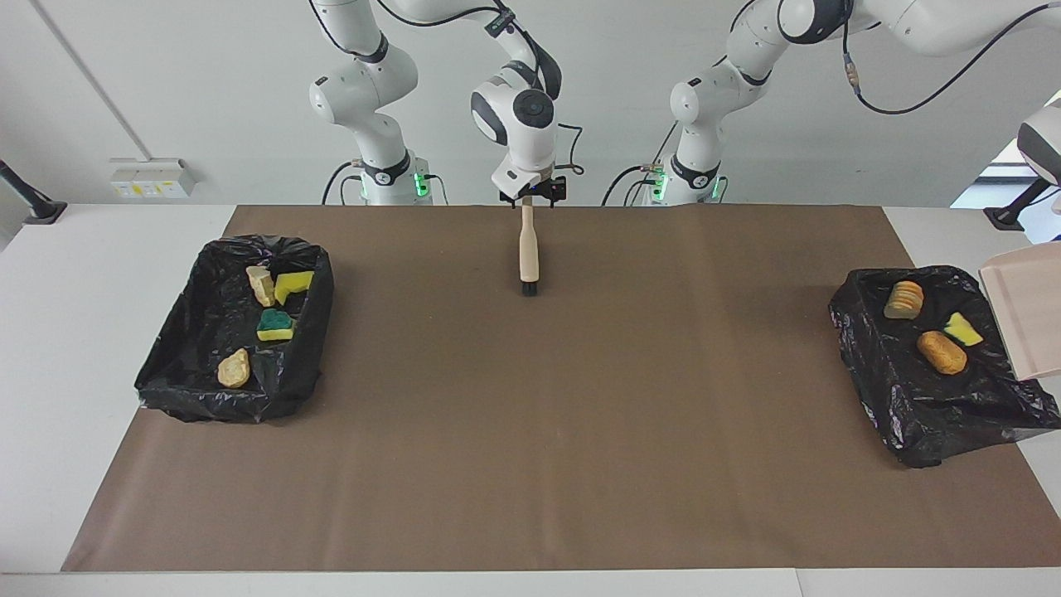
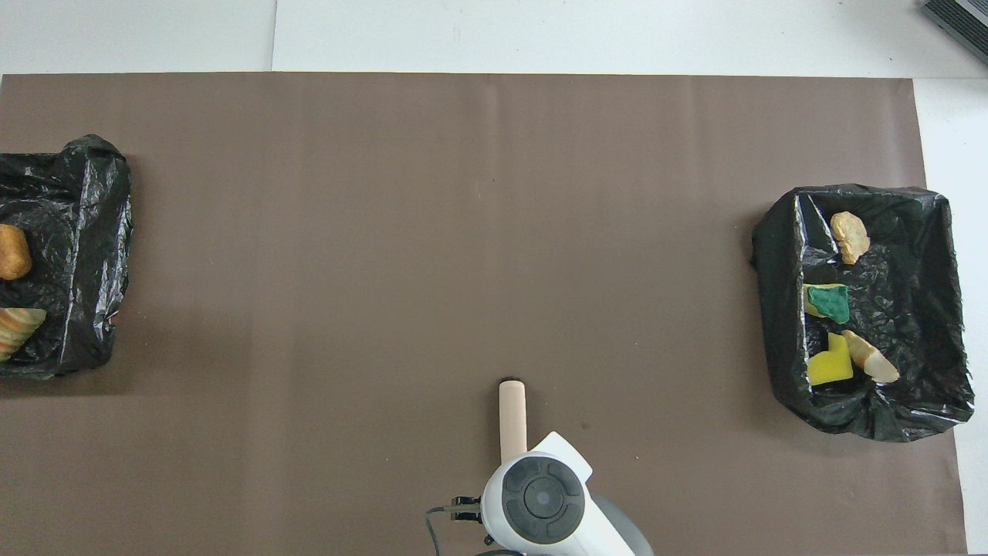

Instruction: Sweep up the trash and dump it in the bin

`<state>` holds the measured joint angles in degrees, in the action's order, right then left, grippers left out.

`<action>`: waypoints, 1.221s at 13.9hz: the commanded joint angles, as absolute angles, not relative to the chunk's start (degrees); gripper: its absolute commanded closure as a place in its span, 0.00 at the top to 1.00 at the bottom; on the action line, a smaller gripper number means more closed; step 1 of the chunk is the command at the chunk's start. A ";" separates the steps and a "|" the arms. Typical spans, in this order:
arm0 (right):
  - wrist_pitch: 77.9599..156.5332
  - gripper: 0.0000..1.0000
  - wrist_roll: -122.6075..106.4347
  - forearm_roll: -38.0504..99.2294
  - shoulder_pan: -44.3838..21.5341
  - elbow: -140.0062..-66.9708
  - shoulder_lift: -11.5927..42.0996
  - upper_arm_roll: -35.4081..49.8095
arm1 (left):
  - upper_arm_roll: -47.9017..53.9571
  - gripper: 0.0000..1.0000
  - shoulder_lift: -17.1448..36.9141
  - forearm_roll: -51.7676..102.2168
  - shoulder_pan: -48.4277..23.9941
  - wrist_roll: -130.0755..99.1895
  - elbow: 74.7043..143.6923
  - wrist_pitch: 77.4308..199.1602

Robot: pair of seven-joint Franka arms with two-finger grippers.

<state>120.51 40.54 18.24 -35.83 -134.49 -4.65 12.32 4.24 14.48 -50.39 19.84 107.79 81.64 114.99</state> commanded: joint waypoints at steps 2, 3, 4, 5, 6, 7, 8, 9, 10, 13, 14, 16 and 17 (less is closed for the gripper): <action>112.43 1.00 37.97 16.45 -29.55 -128.16 -5.97 12.22 | 3.78 0.00 13.10 -44.92 12.15 104.16 81.83 106.19; 110.41 1.00 37.45 15.83 -27.44 -126.93 -7.63 12.22 | 3.69 0.00 13.01 -42.30 9.17 103.02 81.91 104.43; 107.95 1.00 37.44 15.30 -26.38 -125.78 -8.60 12.13 | 3.69 0.00 12.92 -39.58 7.05 101.53 81.91 102.50; 106.19 1.00 37.44 13.29 -25.24 -124.64 -9.40 12.04 | 3.78 0.00 12.92 -37.38 5.90 98.99 82.09 101.52; 105.30 1.00 37.18 11.27 -23.31 -123.50 -10.10 12.04 | 3.78 0.00 12.83 -35.53 4.58 95.92 82.61 101.34; 104.60 1.00 36.92 10.38 -21.20 -122.01 -10.80 12.04 | 3.87 0.00 13.44 -33.42 3.87 93.02 82.70 101.34; 103.55 1.00 35.78 10.11 -20.05 -120.69 -11.25 11.43 | 3.87 0.00 13.80 -30.70 2.65 89.60 83.58 101.51; 102.23 1.00 34.12 9.06 -19.95 -119.46 -11.42 8.82 | 3.87 0.00 13.89 -28.85 0.90 84.78 85.24 101.95; 101.00 1.00 32.62 7.40 -19.95 -117.88 -12.12 5.66 | 3.87 0.00 13.89 -28.39 -1.56 78.46 86.82 101.87; 96.52 1.00 25.70 2.92 -18.38 -111.47 -12.13 -1.65 | 3.87 0.00 17.13 -25.41 -8.85 60.44 88.76 101.42; 95.02 1.00 21.66 1.33 -16.02 -109.18 -11.61 -2.10 | 3.87 0.00 18.01 -23.66 -10.36 53.86 89.03 101.69; 93.78 1.00 13.40 -0.70 -11.19 -106.62 -11.43 -2.20 | 3.87 0.00 18.72 -18.04 -13.43 38.74 91.22 102.56; 93.61 1.00 9.88 -0.70 -9.07 -105.39 -11.43 -2.81 | 3.87 0.00 19.85 -16.80 -15.97 32.41 91.58 102.83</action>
